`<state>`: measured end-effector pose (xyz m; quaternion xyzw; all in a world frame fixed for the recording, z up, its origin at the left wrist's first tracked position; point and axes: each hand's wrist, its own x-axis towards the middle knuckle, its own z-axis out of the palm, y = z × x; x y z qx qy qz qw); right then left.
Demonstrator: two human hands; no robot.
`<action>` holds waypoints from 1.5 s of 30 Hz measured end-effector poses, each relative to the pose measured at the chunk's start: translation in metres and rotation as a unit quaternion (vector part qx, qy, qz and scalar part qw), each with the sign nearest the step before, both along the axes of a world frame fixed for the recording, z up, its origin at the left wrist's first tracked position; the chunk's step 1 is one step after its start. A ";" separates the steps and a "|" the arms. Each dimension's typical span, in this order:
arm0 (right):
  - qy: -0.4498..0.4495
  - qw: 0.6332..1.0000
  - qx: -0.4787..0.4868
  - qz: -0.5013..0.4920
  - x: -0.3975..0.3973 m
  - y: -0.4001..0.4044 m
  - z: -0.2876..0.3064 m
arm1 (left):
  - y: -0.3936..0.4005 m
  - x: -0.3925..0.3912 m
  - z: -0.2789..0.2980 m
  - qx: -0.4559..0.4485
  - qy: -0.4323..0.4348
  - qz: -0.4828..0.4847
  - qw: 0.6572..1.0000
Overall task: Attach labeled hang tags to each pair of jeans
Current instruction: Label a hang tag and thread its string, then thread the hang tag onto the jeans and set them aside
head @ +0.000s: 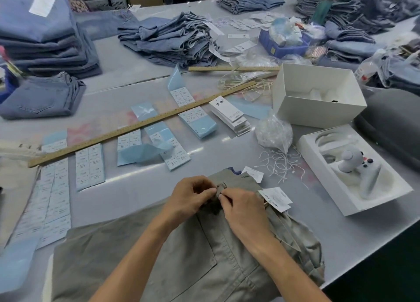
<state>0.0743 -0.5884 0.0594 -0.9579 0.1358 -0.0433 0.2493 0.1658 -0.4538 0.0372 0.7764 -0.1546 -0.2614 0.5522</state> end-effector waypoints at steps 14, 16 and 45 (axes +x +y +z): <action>-0.046 0.973 0.224 -0.027 -0.006 -0.069 -0.004 | 0.023 -0.005 0.047 -0.339 0.089 0.145 0.925; -0.052 0.980 0.194 0.002 0.003 -0.061 -0.007 | 0.019 -0.008 0.049 -0.328 0.078 0.144 0.930; -0.119 0.835 0.537 -0.024 -0.007 -0.041 0.021 | -0.008 -0.028 0.040 -0.078 -0.160 0.030 0.984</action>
